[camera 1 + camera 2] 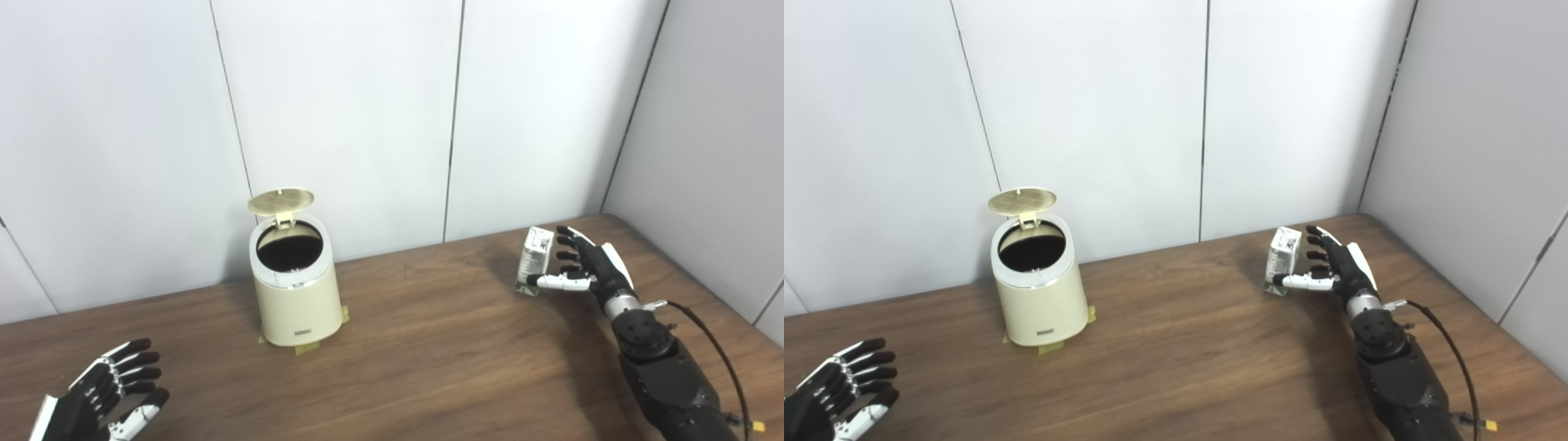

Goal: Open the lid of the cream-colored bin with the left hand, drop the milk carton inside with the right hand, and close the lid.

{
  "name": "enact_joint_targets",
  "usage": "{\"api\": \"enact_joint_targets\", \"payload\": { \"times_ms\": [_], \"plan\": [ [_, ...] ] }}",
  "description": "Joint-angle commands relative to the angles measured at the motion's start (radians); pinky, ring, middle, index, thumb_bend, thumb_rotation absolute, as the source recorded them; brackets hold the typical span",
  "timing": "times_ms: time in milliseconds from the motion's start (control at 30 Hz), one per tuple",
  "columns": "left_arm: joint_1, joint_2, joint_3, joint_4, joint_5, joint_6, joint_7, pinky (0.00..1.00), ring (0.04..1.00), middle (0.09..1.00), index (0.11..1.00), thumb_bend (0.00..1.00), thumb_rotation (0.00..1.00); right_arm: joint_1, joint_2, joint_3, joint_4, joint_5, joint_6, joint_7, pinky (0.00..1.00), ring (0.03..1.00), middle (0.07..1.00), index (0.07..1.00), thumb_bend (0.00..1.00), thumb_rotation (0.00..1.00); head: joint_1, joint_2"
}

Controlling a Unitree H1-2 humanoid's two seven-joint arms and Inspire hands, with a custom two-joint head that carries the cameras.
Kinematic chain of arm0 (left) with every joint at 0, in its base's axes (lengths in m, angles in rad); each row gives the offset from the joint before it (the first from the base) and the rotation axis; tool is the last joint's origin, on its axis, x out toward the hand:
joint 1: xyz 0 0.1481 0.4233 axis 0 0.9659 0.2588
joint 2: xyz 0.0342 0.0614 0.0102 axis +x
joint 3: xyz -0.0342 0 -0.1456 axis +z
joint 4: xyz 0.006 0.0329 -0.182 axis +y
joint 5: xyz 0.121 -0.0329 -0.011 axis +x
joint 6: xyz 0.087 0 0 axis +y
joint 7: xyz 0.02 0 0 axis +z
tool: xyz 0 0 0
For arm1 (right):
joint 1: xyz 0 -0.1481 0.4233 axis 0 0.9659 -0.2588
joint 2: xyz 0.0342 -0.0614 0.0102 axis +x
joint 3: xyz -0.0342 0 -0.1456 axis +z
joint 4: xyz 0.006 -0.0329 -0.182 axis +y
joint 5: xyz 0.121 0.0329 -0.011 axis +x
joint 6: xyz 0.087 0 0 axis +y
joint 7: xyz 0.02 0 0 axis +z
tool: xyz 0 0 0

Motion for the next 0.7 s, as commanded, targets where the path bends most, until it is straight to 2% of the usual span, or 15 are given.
{"api": "enact_joint_targets", "payload": {
  "times_ms": [0,100,300,400,500,667],
  "plan": [
    [-0.024,0.009,0.004,-0.041,0.015,-0.007,0.02,0.64,0.681,0.733,0.773,0.61,0.11,-0.049,-0.013,0.005,0.01,-0.005,-0.047,-0.018,0.79,0.809,0.838,0.853,0.89,0.17,0.002,0.002],
    [-0.023,0.009,0.002,-0.04,0.012,-0.008,0.018,0.65,0.687,0.738,0.775,0.6,0.1,-0.059,-0.008,0.012,0.048,-0.005,-0.066,-0.034,0.77,0.79,0.819,0.835,0.9,0.19,0.002,0.002],
    [-0.022,0.008,-0.002,-0.046,0.01,-0.006,0.016,0.62,0.671,0.733,0.775,0.6,0.09,-0.063,0.005,0.025,0.051,-0.013,-0.071,-0.071,0.71,0.757,0.787,0.801,0.88,0.16,0.0,0.011],
    [-0.021,0.009,-0.005,-0.047,0.008,-0.008,0.013,0.62,0.671,0.733,0.776,0.59,0.05,-0.071,0.008,0.031,0.076,-0.022,-0.099,-0.099,0.65,0.707,0.742,0.752,0.88,0.15,0.004,0.014],
    [-0.023,0.011,-0.009,-0.046,0.004,-0.009,0.007,0.62,0.673,0.735,0.779,0.59,0.07,-0.078,0.014,0.031,0.103,-0.018,-0.131,-0.115,0.58,0.653,0.7,0.727,0.87,0.15,0.004,0.015],
    [-0.024,0.013,-0.011,-0.045,0.002,-0.009,0.004,0.61,0.663,0.734,0.781,0.59,0.04,-0.081,0.024,0.037,0.11,-0.025,-0.124,-0.138,0.54,0.631,0.663,0.712,0.85,0.14,0.002,0.018]
  ]
}}
